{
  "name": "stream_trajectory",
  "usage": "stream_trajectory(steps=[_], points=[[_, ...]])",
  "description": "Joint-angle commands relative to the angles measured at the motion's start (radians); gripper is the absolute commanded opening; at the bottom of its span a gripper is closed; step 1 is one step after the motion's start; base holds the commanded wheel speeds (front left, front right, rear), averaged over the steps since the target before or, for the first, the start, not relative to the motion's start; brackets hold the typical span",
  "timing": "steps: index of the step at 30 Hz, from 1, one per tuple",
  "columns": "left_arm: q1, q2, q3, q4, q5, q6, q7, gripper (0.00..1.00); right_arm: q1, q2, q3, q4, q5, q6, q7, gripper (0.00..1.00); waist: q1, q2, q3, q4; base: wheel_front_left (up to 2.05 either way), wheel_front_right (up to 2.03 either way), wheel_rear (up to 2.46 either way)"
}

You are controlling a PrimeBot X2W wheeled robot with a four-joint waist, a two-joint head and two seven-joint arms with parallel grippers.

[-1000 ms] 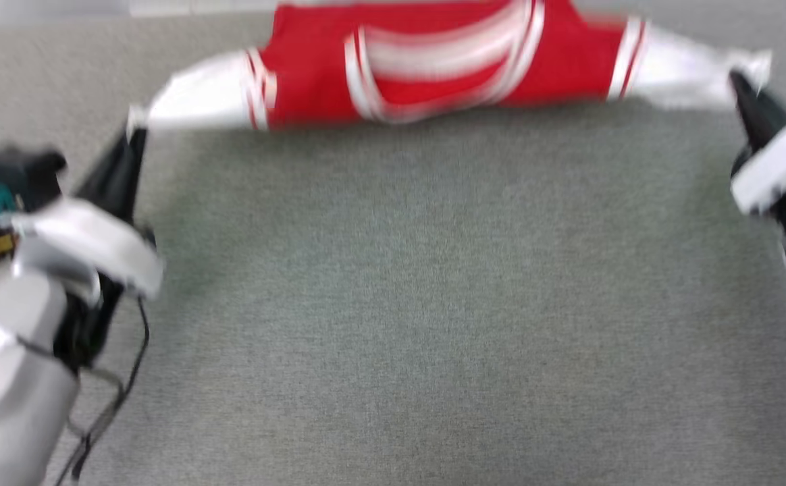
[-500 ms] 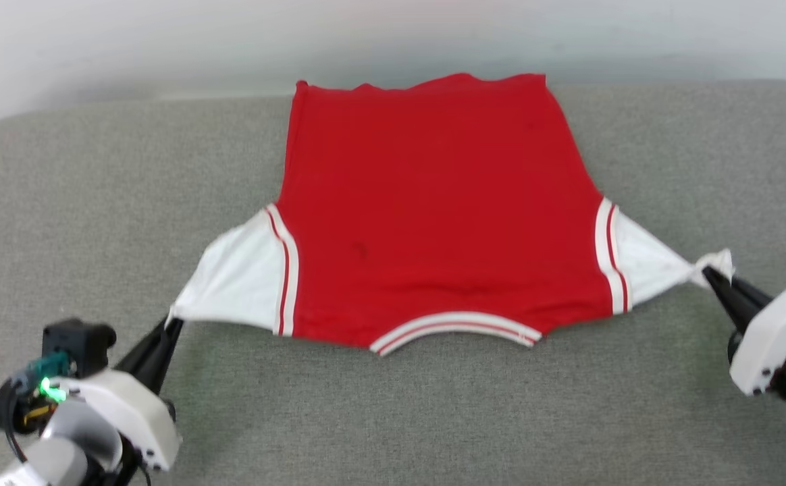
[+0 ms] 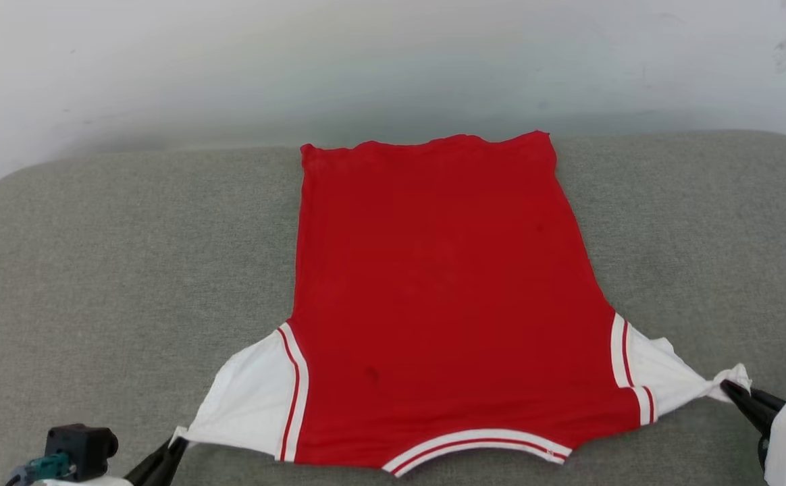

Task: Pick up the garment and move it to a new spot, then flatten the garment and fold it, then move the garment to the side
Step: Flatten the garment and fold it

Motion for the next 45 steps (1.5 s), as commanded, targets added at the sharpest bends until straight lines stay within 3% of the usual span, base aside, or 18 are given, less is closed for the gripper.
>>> stream_trajectory(steps=[1,8,14,15,20,29,40,45], points=[[0.032,0.016,0.0,-0.013,-0.019,-0.007,0.01,0.0,0.036,-0.019,-0.011,-0.013,0.012,-0.002,0.023,0.0,0.0002,-0.0001,-0.005,-0.001,0.0,0.0,0.0],[0.087,0.025,-0.031,-0.062,-0.047,-0.018,0.051,0.0,0.143,-0.047,-0.038,-0.08,0.012,-0.002,0.113,0.0,0.0002,-0.0001,-0.004,0.002,0.0,0.0,0.0],[0.056,0.019,-0.048,-0.09,-0.028,-0.04,0.054,0.0,0.142,-0.021,-0.077,-0.122,-0.004,-0.001,0.154,0.0,0.0002,-0.0001,0.021,0.012,0.0,0.0,0.0],[0.041,0.014,-0.055,-0.127,-0.03,-0.051,0.066,0.0,0.123,-0.009,-0.119,-0.136,0.008,-0.001,0.181,1.0,0.0002,-0.0001,0.04,0.023,0.0,0.0,0.0],[0.028,0.026,-0.071,-0.204,-0.03,-0.05,0.108,0.0,0.066,-0.015,-0.177,-0.232,0.009,-0.001,0.301,1.0,0.0002,-0.0001,0.099,0.051,0.0,0.0,0.0],[-0.043,0.045,-0.103,-0.366,0.033,-0.048,0.185,0.0,-0.21,0.065,-0.341,-0.333,-0.047,-0.001,0.544,1.0,0.0002,-0.0001,0.247,0.148,0.0,0.0,0.0],[-0.135,-0.016,-0.142,-0.417,0.091,-0.069,0.204,0.0,-0.603,0.149,-0.414,-0.133,-0.313,-0.001,0.642,1.0,0.0002,-0.0001,0.381,0.285,0.0,0.0,0.0],[-0.165,-0.045,-0.158,-0.402,0.103,-0.089,0.194,0.0,-0.765,0.18,-0.483,-0.007,-0.423,-0.001,0.742,1.0,0.0002,-0.0001,0.436,0.336,0.0,0.0,0.0]])
